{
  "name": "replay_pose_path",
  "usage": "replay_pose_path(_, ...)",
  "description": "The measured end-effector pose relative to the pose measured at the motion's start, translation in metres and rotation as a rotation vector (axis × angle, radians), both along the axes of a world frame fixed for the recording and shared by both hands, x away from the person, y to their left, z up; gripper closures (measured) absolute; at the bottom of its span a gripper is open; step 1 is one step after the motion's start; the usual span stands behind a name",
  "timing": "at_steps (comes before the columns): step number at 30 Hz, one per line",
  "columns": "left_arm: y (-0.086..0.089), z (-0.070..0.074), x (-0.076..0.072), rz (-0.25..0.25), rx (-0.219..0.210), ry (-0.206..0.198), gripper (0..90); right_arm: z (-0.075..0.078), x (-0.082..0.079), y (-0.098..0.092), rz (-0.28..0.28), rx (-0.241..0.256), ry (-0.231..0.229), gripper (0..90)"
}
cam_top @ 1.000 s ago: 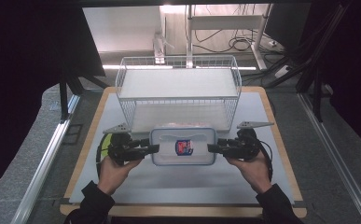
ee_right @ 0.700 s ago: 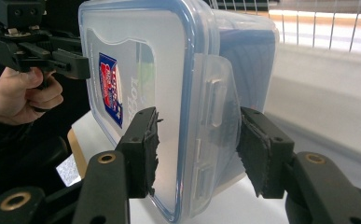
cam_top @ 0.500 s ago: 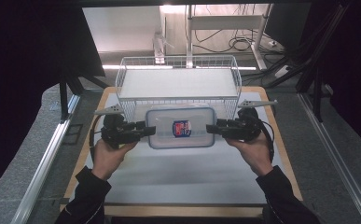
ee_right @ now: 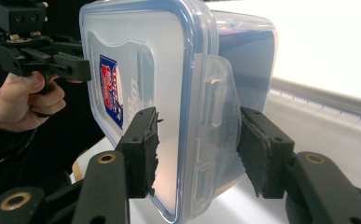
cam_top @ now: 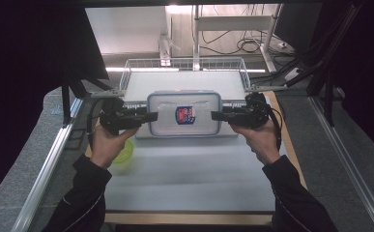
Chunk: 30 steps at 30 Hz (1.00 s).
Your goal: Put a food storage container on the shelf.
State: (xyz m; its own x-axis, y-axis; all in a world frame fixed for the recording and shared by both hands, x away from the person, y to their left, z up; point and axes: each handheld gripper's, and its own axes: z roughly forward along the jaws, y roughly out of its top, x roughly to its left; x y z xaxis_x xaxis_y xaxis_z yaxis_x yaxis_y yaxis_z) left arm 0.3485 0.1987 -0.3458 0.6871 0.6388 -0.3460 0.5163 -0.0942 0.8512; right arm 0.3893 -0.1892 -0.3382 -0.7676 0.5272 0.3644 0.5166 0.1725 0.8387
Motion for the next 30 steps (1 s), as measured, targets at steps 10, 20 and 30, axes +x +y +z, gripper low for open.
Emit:
replay_pose_path(10,0.003,0.015,0.029,-0.009,-0.02,-0.013,52.4,0.022,0.024,0.002,-0.015,0.0,-0.017,49.5)
replay_pose_path(20,0.005,0.034,0.06,-0.007,-0.024,0.006,52.3,0.039,0.053,0.004,-0.04,0.018,-0.01,49.2)
replay_pose_path(30,0.01,0.042,0.087,0.002,-0.035,0.03,52.1,0.044,0.079,0.01,-0.055,0.036,0.004,49.2)
